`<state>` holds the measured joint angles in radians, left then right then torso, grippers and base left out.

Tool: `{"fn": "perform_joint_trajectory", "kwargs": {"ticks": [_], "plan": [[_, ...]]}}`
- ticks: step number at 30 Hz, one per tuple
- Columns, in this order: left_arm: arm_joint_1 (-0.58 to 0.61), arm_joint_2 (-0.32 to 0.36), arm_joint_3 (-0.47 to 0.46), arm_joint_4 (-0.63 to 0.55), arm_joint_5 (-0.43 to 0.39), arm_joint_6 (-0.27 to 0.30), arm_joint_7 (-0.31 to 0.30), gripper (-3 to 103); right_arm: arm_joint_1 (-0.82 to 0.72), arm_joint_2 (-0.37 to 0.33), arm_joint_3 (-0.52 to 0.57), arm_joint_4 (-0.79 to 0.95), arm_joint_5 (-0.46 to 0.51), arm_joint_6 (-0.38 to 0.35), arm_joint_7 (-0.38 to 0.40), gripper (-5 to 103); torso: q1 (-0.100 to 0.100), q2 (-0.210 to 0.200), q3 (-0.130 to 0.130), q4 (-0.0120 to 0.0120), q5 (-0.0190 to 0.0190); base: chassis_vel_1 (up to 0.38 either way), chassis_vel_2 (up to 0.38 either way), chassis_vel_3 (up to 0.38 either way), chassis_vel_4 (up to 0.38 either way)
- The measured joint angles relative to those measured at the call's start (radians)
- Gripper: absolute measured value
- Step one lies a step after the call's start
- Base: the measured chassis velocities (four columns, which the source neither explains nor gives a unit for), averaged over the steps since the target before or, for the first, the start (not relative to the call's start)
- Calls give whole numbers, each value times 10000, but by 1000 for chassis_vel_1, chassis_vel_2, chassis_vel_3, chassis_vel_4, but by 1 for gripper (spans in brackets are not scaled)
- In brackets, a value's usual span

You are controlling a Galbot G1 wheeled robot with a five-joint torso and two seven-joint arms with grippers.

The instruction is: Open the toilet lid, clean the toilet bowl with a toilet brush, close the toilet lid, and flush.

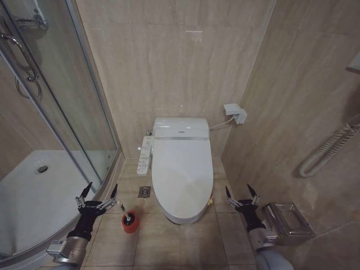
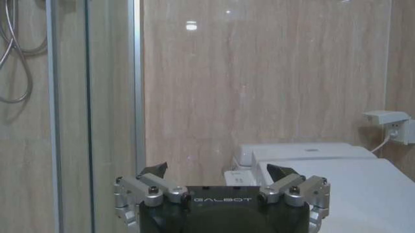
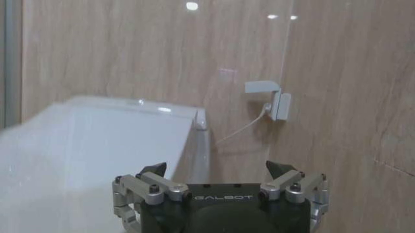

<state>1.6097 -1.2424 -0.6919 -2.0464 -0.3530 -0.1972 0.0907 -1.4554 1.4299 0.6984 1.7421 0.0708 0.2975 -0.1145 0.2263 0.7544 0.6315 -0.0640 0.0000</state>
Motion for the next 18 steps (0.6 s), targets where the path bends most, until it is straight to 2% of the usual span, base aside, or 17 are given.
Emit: {"fn": "perform_joint_trajectory", "kwargs": {"ticks": [2, 5, 18], "plan": [[2, 0, 0, 0, 0, 0, 0, 100, 3, 0, -2, -59, -152, 1, 42, 100, -1, 0, 0, 1, 0, 0, 0, 0, 0], [1, 0, 0, 0, 0, 0, 0, 100, 187, -91, -22, -884, -1244, 331, 67, 100, -3, 0, 0, -1, 0, 0, 0, 0, 0], [1, 0, 0, 0, 0, 0, 0, 100, 711, -368, -419, -2416, -1823, 1024, -496, 100, -2, 0, 0, 0, 1, 0, 0, 0, 0]]}}
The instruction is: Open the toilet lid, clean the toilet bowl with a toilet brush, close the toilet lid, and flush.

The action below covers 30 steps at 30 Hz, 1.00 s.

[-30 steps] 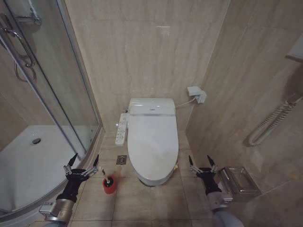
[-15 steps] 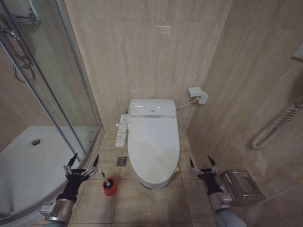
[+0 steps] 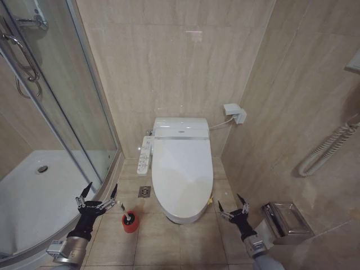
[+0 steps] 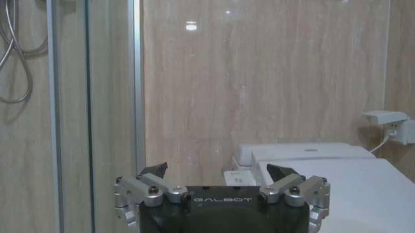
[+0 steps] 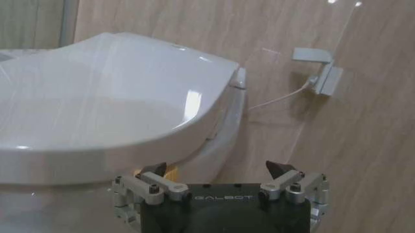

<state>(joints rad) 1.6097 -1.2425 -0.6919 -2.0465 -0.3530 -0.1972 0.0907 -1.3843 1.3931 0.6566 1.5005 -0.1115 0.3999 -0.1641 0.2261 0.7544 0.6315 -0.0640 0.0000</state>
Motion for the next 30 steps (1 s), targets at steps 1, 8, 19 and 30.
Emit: {"fn": "perform_joint_trajectory", "kwargs": {"ticks": [1, 8, 19, 30], "plan": [[0, 0, 0, 0, 0, 0, 0, 100, 0, 0, 0, 0, 0, 0, 0, 100, 0, 0, 0, 0, 0, 0, 0, 0, 0], [0, 0, 0, 0, 0, 0, 0, 100, 275, 8, -281, -630, -119, 159, -65, 100, 0, 0, 0, 0, 0, 0, 0, 0, 0], [0, 0, 0, 0, 0, 0, 0, 100, 879, 121, -689, -1453, -108, 172, 25, 100, 0, 0, 0, 0, -1, 0, 0, 0, 0], [0, 0, 0, 0, 0, 0, 0, 100, 1427, 321, -724, -2123, -86, 310, 354, 100, 0, 1, 0, -3, -4, 0, 0, 0, 0]]}}
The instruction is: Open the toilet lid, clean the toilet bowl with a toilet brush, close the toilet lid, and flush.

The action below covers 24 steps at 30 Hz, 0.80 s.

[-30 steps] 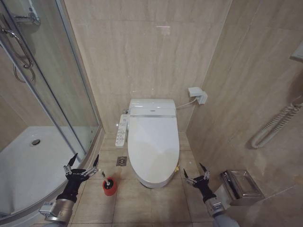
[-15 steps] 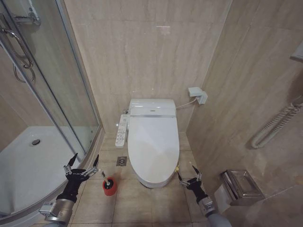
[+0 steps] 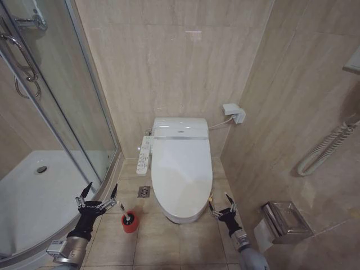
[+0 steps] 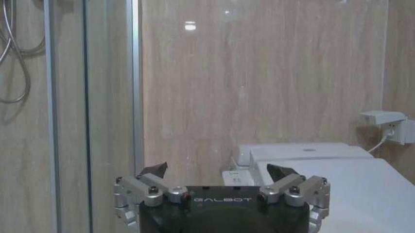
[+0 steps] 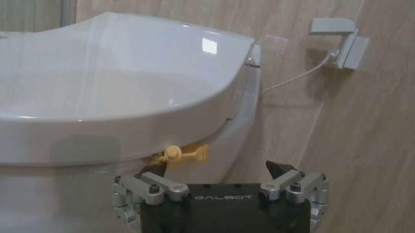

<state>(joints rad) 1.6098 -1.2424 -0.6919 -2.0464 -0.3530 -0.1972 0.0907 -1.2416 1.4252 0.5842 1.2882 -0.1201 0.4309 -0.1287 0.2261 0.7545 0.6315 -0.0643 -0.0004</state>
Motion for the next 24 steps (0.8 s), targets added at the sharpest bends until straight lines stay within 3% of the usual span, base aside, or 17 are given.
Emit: {"fn": "perform_joint_trajectory", "kwargs": {"ticks": [24], "plan": [[0, 0, 0, 0, 0, 0, 0, 100, 726, 164, -72, -688, 236, 162, 143, 100, 1, -1, 1, 6, 9, 0, 0, 0, 0]]}}
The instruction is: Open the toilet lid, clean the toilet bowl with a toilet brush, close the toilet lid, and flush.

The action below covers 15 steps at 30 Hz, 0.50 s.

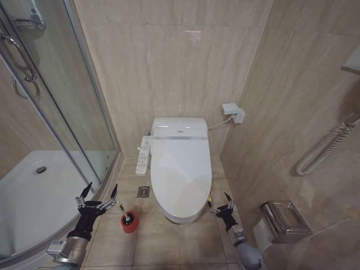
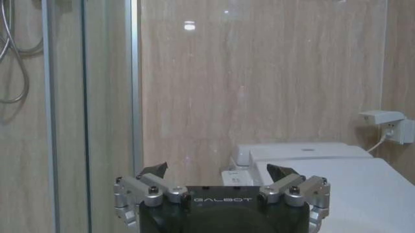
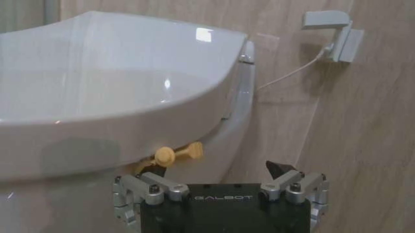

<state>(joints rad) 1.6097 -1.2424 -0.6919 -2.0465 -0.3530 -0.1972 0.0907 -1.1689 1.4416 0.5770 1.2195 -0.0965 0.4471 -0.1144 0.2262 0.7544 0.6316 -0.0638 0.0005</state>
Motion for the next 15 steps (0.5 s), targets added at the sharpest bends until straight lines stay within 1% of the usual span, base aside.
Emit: {"fn": "perform_joint_trajectory", "kwargs": {"ticks": [5, 13, 14, 15], "plan": [[0, 0, 0, 0, 0, 0, 0, 100, 88, -5, 47, -47, 207, -5, 45, 100, 0, 0, 0, 0, -1, 0, 0, 0, 0], [0, 0, 0, 0, 0, 0, 0, 100, 38, -18, 83, -69, 419, 103, -224, 100, 0, 0, -1, -1, -4, 0, 0, 0, 0], [0, 0, 0, 0, 0, 0, 0, 100, 38, -32, 86, -65, 430, 121, -270, 79, 0, 0, -1, -1, -4, 0, 0, 0, 0], [0, 0, 0, 0, 0, 0, 0, 100, 38, -32, 86, -65, 430, 121, -270, 79, 0, 0, -1, -1, -4, 0, 0, 0, 0]]}}
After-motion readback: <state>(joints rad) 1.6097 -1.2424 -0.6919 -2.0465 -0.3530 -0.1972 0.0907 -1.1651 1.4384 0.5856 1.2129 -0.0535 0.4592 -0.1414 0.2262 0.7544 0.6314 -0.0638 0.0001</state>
